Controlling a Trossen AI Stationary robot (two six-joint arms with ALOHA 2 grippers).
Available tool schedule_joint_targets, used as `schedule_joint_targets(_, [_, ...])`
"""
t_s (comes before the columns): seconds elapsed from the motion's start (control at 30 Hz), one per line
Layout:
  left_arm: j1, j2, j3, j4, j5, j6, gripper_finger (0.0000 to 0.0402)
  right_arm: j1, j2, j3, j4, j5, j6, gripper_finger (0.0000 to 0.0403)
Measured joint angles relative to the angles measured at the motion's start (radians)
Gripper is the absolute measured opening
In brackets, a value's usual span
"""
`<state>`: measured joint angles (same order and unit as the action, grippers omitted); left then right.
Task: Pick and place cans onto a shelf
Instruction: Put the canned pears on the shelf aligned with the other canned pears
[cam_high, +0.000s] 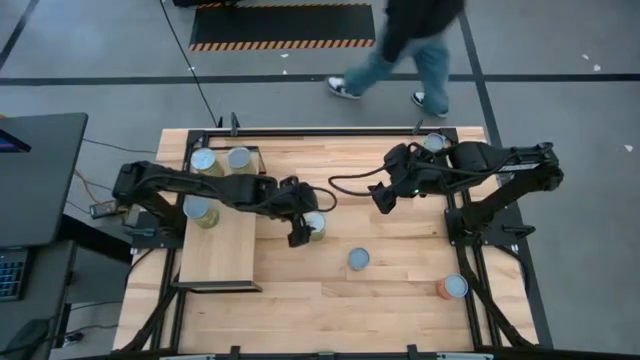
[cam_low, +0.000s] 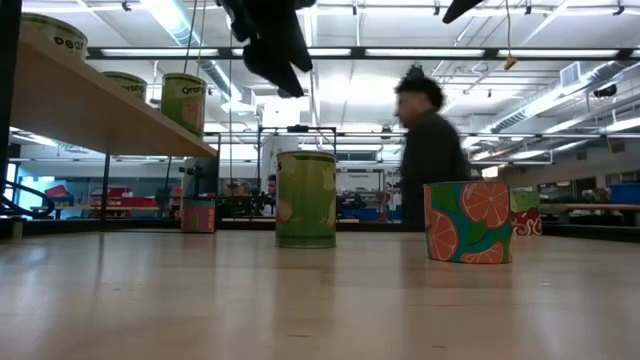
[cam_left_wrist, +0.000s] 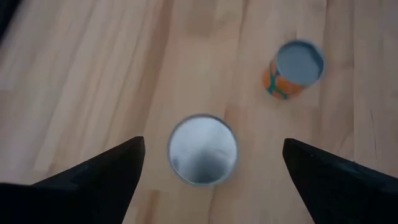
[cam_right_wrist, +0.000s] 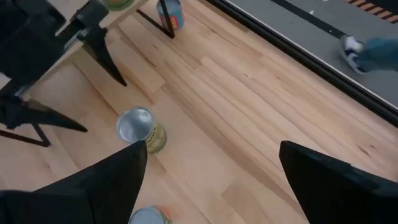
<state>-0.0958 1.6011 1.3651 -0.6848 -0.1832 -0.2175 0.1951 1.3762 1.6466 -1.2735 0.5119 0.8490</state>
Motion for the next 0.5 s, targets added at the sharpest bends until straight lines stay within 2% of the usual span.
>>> schedule_joint_targets(0.3, [0.008, 0.057, 0.0, 0.025, 0.03, 0.144, 0.0389, 0.007, 0.048, -0.001, 0.002, -0.027, -0.012, 0.0374])
schedule_joint_targets(0.5, [0.037, 0.057, -0.004, 0.018, 0.031, 0.151, 0.0389, 0.04, 0.078, -0.001, -0.001, -0.015, -0.014, 0.0374])
